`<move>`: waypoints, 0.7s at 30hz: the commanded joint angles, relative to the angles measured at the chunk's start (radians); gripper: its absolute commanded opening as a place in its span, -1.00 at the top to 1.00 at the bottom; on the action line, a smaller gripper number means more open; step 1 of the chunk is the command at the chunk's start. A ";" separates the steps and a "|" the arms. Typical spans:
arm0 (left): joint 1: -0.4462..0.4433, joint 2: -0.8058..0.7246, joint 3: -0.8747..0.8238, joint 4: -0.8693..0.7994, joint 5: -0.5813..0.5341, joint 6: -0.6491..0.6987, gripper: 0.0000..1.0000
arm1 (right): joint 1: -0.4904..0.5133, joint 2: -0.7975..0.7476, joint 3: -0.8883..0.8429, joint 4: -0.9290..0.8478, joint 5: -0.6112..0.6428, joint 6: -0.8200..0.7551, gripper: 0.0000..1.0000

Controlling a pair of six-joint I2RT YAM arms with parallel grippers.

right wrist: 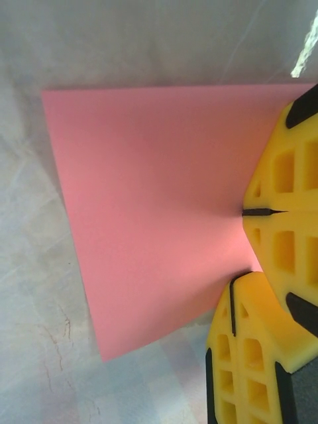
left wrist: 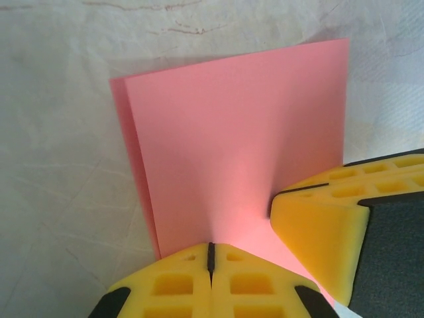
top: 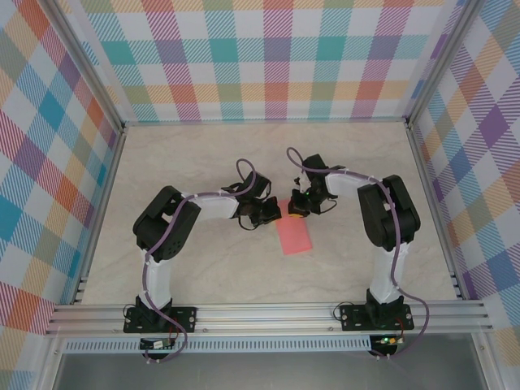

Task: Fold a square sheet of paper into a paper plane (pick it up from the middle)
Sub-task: Fold the square sheet of paper in half at the center of the table.

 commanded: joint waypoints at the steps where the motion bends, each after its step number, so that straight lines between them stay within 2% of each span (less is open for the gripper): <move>1: -0.008 0.144 -0.095 -0.319 -0.158 -0.013 1.00 | -0.019 0.006 -0.063 0.009 0.027 -0.030 1.00; 13: -0.007 0.185 -0.151 -0.298 -0.182 -0.045 1.00 | -0.133 -0.119 -0.261 0.132 0.022 0.011 1.00; 21: -0.008 0.183 -0.151 -0.290 -0.173 -0.034 1.00 | -0.174 -0.255 -0.307 0.157 0.049 0.047 1.00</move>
